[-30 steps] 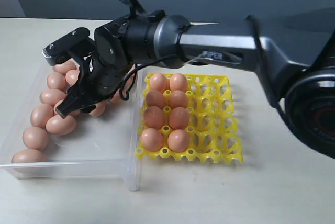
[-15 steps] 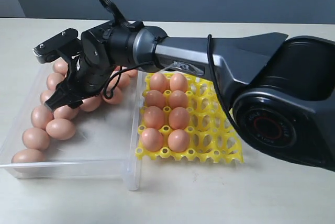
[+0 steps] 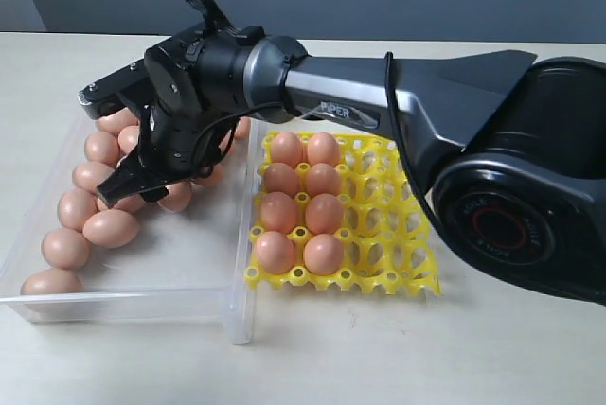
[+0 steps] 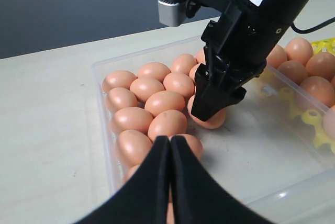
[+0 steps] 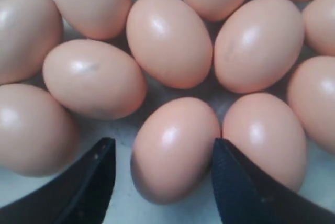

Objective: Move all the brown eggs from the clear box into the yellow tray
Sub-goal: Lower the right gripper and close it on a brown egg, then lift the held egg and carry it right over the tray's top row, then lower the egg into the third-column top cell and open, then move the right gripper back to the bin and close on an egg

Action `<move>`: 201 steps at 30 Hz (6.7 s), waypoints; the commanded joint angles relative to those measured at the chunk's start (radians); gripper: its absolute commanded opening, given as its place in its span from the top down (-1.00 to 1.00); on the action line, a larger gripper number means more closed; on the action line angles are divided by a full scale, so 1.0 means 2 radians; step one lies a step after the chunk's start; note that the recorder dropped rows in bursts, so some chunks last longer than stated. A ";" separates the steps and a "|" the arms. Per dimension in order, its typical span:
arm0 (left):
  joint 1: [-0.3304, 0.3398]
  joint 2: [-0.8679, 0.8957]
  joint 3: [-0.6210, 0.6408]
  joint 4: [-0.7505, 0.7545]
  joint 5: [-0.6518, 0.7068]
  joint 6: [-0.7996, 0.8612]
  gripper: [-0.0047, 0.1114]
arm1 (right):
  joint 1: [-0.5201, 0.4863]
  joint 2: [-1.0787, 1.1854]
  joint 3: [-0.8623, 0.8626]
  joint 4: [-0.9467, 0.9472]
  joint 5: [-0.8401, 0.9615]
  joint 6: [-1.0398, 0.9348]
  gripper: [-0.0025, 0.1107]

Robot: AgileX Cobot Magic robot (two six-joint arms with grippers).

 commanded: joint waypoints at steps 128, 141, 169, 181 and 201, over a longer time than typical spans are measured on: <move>-0.001 -0.002 0.002 0.000 -0.005 0.000 0.91 | -0.284 -0.184 0.564 -0.315 -0.678 0.309 -0.05; -0.001 -0.002 0.002 0.000 -0.005 0.000 0.91 | -0.263 -0.208 0.561 -0.312 -0.631 0.301 -0.09; -0.001 -0.002 0.002 0.000 -0.005 0.000 0.91 | -0.089 -0.268 0.390 -0.424 -0.447 0.393 0.13; -0.001 -0.002 0.002 0.000 -0.005 0.000 0.91 | 0.014 -0.075 0.170 -0.256 -0.130 0.082 0.13; -0.001 -0.002 0.002 0.000 -0.005 0.000 0.91 | 0.014 0.016 0.029 -0.191 -0.044 -0.043 0.14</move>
